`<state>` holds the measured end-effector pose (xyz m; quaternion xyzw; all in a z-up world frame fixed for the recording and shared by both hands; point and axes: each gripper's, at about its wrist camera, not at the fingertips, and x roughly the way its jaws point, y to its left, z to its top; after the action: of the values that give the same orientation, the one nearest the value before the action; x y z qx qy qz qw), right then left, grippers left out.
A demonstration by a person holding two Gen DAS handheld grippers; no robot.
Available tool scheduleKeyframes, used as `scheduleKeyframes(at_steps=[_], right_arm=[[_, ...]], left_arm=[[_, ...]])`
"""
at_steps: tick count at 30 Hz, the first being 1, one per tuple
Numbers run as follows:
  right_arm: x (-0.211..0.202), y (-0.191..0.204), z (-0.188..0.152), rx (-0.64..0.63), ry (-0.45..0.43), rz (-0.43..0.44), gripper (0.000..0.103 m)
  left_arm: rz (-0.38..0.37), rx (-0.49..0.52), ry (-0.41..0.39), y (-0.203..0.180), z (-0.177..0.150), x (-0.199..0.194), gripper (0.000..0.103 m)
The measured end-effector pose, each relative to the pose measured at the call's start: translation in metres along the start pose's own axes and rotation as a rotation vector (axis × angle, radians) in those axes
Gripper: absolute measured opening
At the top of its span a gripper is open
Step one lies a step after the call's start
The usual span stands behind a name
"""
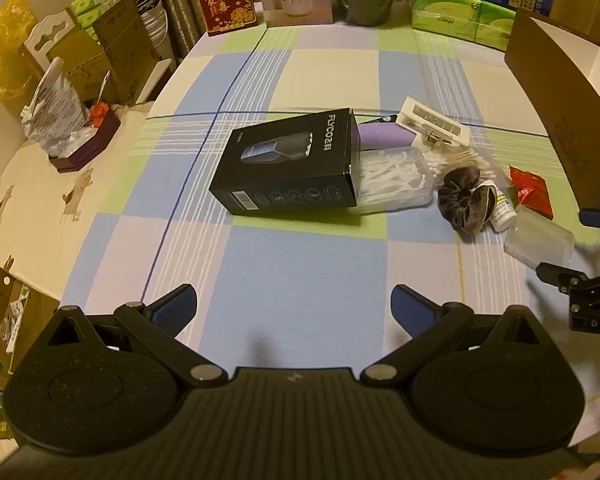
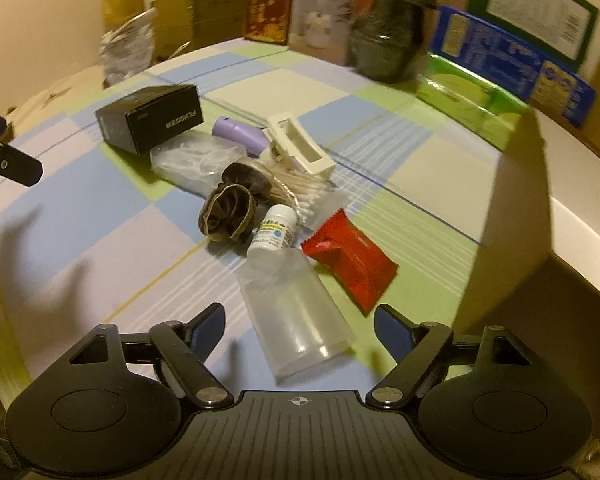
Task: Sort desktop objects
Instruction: 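Grasp the clear plastic cup with the right tool while the left tool grasps the black FLYCO box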
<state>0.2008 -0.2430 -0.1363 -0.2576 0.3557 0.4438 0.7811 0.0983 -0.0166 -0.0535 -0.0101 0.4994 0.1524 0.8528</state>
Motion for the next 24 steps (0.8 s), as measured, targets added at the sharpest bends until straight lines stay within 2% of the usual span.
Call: scheduleKeyframes(at_steps=[3, 9, 10, 14, 20, 24], right_arm=[[0.011, -0.001, 0.0, -0.042, 0.015, 0.02, 0.073], [0.023, -0.002, -0.004, -0.089, 0.022, 0.044, 0.058], [0.023, -0.003, -0.005, -0.093, 0.017, 0.048, 0.053], [0.02, -0.005, -0.008, -0.091, 0.021, 0.062, 0.052], [0.006, -0.016, -0.019, 0.075, 0.059, 0.057, 0.052], [-0.008, -0.021, -0.03, 0.215, 0.08, -0.004, 0.052]], left_arm=[[0.012, -0.009, 0.009, -0.005, 0.0, 0.002, 0.102], [0.057, 0.0, 0.007, -0.013, -0.001, 0.008, 0.102], [0.064, 0.004, 0.004, -0.015, -0.001, 0.009, 0.102], [0.069, 0.035, -0.006, -0.018, -0.001, 0.012, 0.102], [0.094, 0.199, -0.053, -0.022, 0.006, 0.025, 0.101], [0.099, 0.347, -0.096, -0.025, 0.012, 0.042, 0.098]])
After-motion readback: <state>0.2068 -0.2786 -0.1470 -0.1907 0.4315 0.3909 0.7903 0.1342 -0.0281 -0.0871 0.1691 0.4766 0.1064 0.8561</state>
